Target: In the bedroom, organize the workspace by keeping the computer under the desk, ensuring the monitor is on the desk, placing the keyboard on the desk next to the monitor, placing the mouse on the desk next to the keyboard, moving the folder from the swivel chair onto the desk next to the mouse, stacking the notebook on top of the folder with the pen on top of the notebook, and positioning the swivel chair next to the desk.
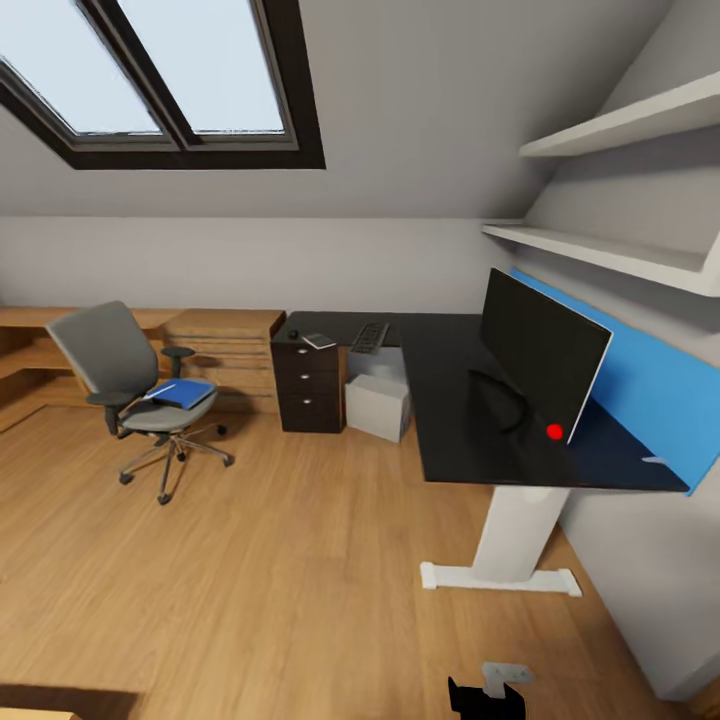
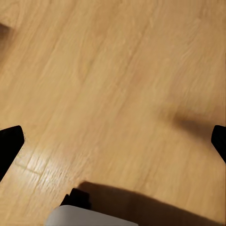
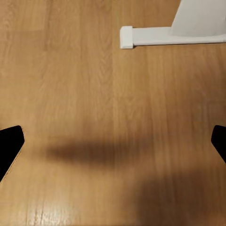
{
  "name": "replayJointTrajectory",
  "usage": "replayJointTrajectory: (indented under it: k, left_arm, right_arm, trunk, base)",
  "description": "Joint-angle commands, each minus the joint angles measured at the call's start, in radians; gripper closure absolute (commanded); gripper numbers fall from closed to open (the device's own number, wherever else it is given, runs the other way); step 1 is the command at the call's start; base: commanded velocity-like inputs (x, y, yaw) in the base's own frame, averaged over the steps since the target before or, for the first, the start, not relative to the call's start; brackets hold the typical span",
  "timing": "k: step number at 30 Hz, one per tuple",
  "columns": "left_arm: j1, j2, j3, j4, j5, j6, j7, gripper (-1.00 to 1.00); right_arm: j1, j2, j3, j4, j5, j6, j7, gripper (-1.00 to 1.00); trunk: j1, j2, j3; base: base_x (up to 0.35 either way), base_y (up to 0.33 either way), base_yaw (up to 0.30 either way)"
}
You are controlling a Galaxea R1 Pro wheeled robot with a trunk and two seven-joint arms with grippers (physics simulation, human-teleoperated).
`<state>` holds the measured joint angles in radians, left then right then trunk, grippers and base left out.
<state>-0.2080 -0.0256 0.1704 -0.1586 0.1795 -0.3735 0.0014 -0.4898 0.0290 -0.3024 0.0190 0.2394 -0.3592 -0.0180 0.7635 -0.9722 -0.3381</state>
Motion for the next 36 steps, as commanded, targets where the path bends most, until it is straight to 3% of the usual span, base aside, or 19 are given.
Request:
replayJointTrajectory:
  k: [1, 20, 36]
  left_arm:
    - [-0.001, 0.000, -0.002, 0.001, 0.007, -0.003, 0.000, -1.00]
    - [-0.001, 0.000, -0.002, 0.001, 0.007, -0.004, 0.000, -1.00]
    - [-0.001, 0.000, -0.002, 0.001, 0.008, -0.004, 0.000, -1.00]
  right_arm:
    - [-0.001, 0.000, -0.008, 0.002, 0.009, -0.004, -0.002, -1.00]
    - [-0.001, 0.014, -0.008, 0.001, 0.014, -0.006, -0.002, -1.00]
    - [-0.001, 0.014, -0.009, 0.001, 0.014, -0.006, -0.002, -1.00]
  trunk:
    - [0.000, -0.001, -0.001]
    - [0.000, -0.001, 0.000]
    - [0.000, -0.001, 0.019]
  base:
    - [0.121, 0.279, -0.008]
    - [0.263, 0.213, -0.001]
    - [0.289, 0.235, 0.000]
